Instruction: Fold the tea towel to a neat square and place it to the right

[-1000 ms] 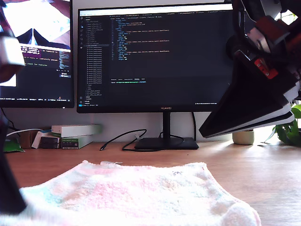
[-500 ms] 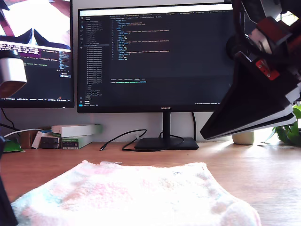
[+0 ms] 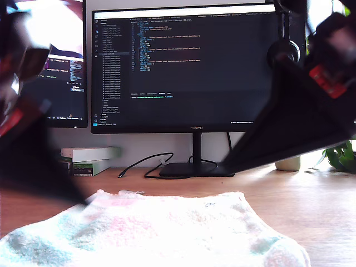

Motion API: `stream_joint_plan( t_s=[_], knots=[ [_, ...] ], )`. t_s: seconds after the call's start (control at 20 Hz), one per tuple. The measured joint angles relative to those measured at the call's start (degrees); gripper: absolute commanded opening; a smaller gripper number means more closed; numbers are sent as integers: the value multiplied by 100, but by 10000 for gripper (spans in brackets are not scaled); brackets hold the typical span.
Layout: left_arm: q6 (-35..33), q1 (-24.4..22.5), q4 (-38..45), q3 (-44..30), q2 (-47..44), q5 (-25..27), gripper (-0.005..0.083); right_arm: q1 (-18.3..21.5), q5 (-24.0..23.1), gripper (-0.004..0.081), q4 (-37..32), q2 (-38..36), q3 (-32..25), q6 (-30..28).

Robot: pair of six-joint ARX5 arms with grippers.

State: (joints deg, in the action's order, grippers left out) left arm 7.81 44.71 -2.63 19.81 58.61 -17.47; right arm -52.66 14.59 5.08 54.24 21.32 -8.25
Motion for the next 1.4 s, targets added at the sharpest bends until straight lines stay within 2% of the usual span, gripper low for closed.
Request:
stream_joint_plan(
  t_s=[0.1,0.25,0.35,0.55,0.65,0.75,0.85,1.0,1.15,1.4],
  knots=[
    [-92,92,369,2,2,-55,-22,-341,-85,181,111,0,0,-328],
    [-138,114,833,2,284,-203,-22,-688,-732,251,468,2,0,-1005],
    [-138,107,1141,4,693,-348,-22,-763,-1036,276,664,2,0,-1547],
    [-138,105,1685,4,1185,-605,-22,-800,-1357,353,713,2,0,-2592],
    [-138,107,1843,11,1353,-686,-22,-820,-1370,353,780,31,0,-3237],
    [-114,107,1950,11,1550,-732,-22,-820,-1370,353,852,212,0,-3515],
    [-74,105,2015,11,1646,-758,-22,-820,-1399,353,955,487,0,-4166],
    [-57,107,2044,11,1700,-815,-22,-820,-1617,352,894,798,0,-4878],
    [-48,105,2028,11,1779,-876,-22,-820,-1668,298,758,973,0,-5147],
    [-48,105,2033,11,1779,-979,-22,-820,-1668,180,562,1235,61,-5187]
  ],
)
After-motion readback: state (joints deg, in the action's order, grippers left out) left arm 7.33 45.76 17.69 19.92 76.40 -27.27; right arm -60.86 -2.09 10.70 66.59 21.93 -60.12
